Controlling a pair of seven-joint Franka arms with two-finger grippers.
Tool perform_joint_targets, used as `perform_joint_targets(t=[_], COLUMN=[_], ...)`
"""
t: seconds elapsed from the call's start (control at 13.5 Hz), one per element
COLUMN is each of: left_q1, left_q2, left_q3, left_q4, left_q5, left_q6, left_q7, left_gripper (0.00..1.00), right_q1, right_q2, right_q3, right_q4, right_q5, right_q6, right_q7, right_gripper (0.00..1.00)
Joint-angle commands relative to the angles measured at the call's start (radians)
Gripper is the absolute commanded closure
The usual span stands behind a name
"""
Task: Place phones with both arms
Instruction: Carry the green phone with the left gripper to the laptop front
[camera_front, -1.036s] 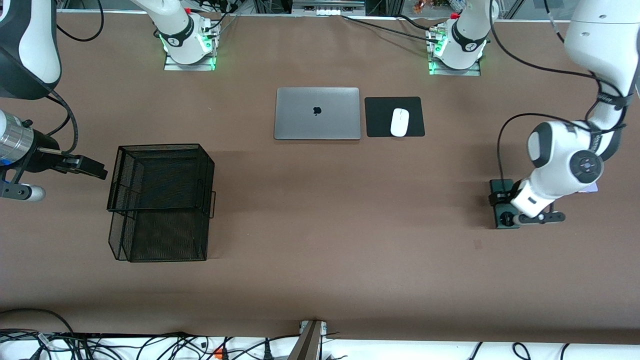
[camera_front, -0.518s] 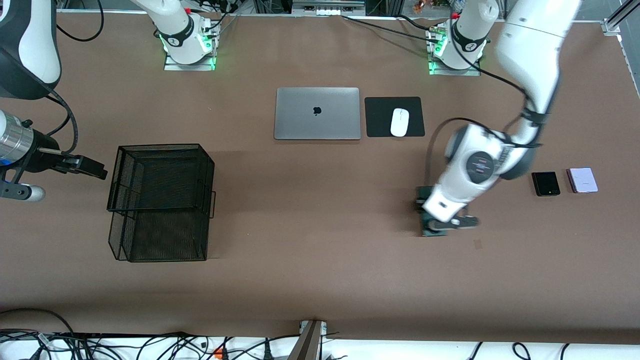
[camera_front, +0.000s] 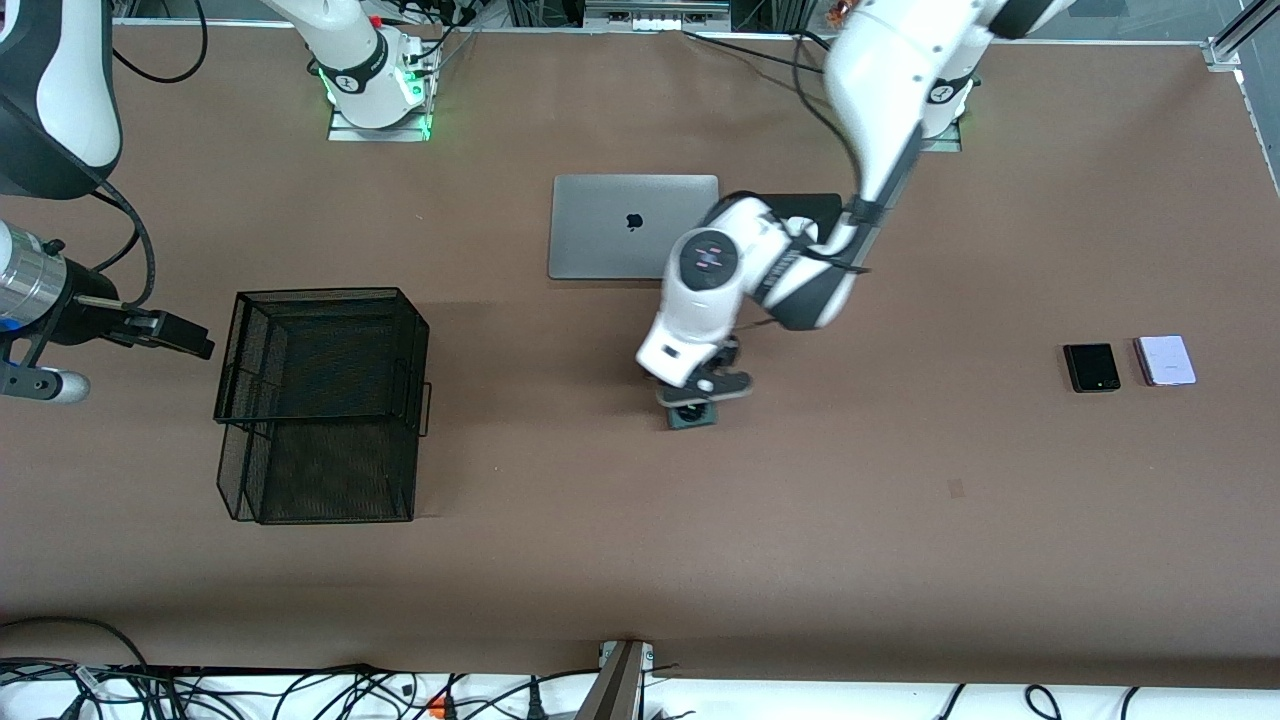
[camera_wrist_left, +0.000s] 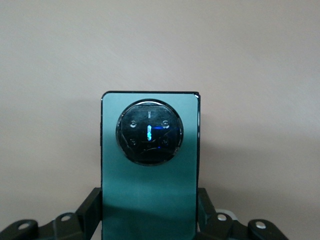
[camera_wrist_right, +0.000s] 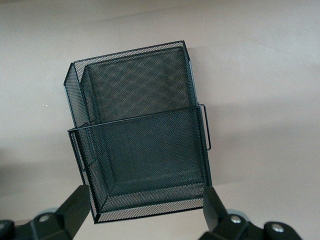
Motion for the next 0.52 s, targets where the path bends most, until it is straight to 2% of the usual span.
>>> perform_joint_targets(t=[0.0,0.22,0.44], left_q1=[-0.065,-0.152,-0.192], left_q2=[0.094,0.203,0.269], left_q3=[0.019,0.035,0.046], left_q4=[0.167,0.321,0.399], left_q5=[-0.017,-0.013,-0.004], left_q6=[-0.038,-0.034,-0.026], left_q7=[-0.028,-0.065,-0.075], left_gripper=[1.00,1.00,1.00], right_q1=[-0.006,-0.004,-0.006], right_q2=[-0.006,-0.006,-0.006], right_q3=[0.002,0.002,0.002], right_q4=[-0.005,-0.005,-0.005], right_q5=[0.014,0.014,0.014], right_q6=[0.005,0.005,0.005], right_q7=[-0.009,-0.009,-0.009], right_gripper=[0.00,0.00,0.00])
